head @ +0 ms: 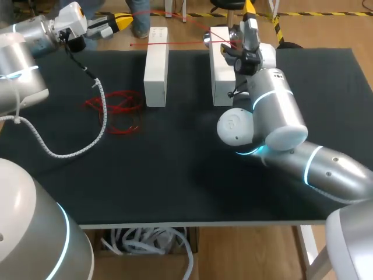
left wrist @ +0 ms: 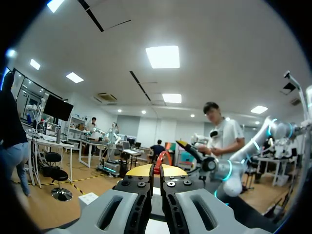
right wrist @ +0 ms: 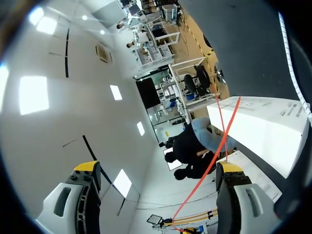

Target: Grab the tape and strap the tape.

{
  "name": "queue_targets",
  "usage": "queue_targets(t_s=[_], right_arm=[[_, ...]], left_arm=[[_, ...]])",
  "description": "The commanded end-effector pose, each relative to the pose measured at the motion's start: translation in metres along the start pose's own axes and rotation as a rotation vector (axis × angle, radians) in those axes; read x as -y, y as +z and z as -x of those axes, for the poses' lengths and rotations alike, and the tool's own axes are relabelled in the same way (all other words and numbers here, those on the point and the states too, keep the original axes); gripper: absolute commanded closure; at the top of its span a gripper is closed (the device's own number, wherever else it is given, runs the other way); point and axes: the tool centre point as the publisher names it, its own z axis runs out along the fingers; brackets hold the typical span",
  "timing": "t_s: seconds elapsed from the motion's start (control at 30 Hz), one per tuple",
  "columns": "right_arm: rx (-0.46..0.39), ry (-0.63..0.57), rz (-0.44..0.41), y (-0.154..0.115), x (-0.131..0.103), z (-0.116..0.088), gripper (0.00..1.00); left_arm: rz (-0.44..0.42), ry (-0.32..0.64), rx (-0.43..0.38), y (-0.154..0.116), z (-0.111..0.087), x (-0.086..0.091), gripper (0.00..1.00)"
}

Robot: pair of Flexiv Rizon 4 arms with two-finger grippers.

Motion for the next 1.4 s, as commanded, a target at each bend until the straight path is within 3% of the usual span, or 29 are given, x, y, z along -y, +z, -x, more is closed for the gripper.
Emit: queue_targets(t_s=[0.03,0.13,0.2,0.3,0.37,0.47,0.63,0.77,1.07,1.4], right_arm=[[-0.014,-0.009,-0.001,0.001,-0.007,0.007,0.00],[-0.015,-0.024,0.003,0.001,-0.008,0.007,0.02],[-0.015,-0.029,0.003,0.001,-0.008,0.007,0.30],[-0.012,-0.037,0.000,0.000,-0.008,0.007,0.57],[-0.010,-0.042,0.000,0.000,-0.008,0.007,0.69],[-0.010,-0.045,-0.003,0.000,-0.008,0.007,0.68],[-0.007,-0.055,-0.004,0.000,-0.008,0.006,0.78],[-0.007,-0.062,-0.004,0.001,-0.008,0.006,1.00],[0.003,-0.077,-0.002,0.003,-0.008,0.004,1.00],[-0.030,-0.061,-0.025,0.007,-0.003,-0.014,1.00]], left_arm=[[-0.001,0.001,0.001,0.000,0.000,-0.001,1.00],[-0.001,0.001,0.001,0.000,0.000,-0.001,1.00],[-0.001,0.001,0.001,0.000,0.000,-0.001,1.00],[-0.001,0.001,0.001,0.000,0.000,-0.001,1.00],[-0.001,0.001,0.001,0.000,0.000,-0.001,1.00],[-0.001,0.001,0.001,0.000,0.000,-0.001,1.00],[-0.001,0.001,0.001,0.000,0.000,-0.001,1.00],[-0.001,0.001,0.001,0.000,0.000,-0.001,1.00],[-0.001,0.001,0.001,0.000,0.000,-0.001,1.00],[-0.001,0.001,0.001,0.000,0.000,-0.001,1.00]])
